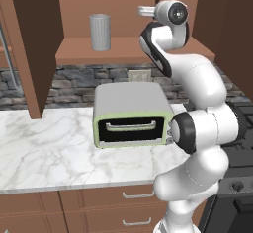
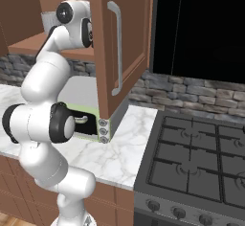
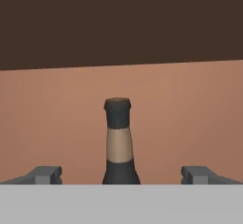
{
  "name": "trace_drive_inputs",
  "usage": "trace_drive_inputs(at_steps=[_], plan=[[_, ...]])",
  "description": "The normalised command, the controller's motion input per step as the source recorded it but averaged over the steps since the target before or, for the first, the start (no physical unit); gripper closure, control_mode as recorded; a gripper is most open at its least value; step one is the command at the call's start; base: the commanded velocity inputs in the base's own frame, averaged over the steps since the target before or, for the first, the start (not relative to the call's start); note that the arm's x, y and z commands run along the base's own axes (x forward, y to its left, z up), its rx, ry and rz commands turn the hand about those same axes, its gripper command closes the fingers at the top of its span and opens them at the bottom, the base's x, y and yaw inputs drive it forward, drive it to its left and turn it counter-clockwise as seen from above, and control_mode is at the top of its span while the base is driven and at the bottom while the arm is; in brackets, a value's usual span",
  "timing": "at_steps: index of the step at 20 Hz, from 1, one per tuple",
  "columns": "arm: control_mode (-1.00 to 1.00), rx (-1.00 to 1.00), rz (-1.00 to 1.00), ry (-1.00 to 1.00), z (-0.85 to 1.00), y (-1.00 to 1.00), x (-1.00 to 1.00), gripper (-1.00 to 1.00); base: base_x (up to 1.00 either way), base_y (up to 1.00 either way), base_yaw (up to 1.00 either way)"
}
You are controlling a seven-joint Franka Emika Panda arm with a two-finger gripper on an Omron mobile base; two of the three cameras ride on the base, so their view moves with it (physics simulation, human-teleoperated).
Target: There is a bowl on the dining counter. Grab a lemon wedge from the fridge and place it in the bowl. Then get the liquor bottle and glass cup from the cabinet and place them next to the bowl.
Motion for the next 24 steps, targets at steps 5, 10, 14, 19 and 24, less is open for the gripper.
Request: trace_drive_inputs(at_steps=[5,10,14,19,24], plan=[[-1.00,0.00,0.00,0.00,-0.06,0.00,0.18,-1.00,0.00,0.00,0.00],[-1.00,0.00,0.00,0.00,-0.07,0.00,0.20,-1.00,0.00,0.00,0.00],[-1.00,0.00,0.00,0.00,-0.07,0.00,0.20,-1.00,0.00,0.00,0.00],[-1.00,0.00,0.00,0.00,-0.07,0.00,0.16,1.00,0.00,0.00,0.00],[-1.00,0.00,0.00,0.00,-0.06,0.00,0.05,1.00,0.00,0.00,0.00]])
